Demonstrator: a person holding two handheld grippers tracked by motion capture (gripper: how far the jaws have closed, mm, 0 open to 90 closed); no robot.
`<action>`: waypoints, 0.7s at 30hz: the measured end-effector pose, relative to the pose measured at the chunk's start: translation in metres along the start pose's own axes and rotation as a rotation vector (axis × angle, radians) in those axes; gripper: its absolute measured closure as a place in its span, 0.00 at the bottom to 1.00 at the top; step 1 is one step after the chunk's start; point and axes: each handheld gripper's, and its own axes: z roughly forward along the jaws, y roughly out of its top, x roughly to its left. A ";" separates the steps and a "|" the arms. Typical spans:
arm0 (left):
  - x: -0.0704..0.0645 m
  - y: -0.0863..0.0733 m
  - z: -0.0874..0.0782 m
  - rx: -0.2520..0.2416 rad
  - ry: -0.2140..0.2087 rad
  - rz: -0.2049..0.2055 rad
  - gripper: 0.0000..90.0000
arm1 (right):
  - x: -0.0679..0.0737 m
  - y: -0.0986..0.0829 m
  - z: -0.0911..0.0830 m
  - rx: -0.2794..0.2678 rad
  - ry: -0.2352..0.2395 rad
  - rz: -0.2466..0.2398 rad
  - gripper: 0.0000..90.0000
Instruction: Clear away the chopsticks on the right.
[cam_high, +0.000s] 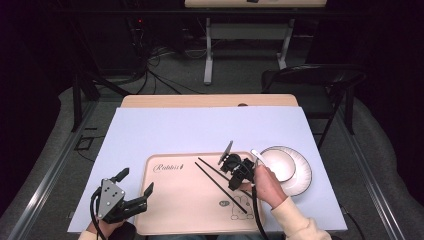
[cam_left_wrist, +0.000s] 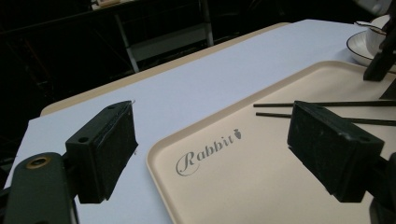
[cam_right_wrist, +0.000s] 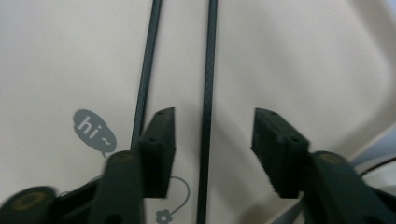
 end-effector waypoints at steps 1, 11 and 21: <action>0.000 0.000 0.000 0.002 0.000 0.001 0.17 | 0.000 -0.002 -0.006 -0.030 -0.005 0.001 0.41; -0.001 0.000 0.000 0.002 0.001 0.005 0.17 | -0.008 -0.035 -0.048 -0.325 -0.057 -0.051 0.06; 0.000 0.000 0.000 0.003 0.003 0.005 0.17 | -0.018 -0.074 -0.066 -0.479 -0.142 -0.063 0.00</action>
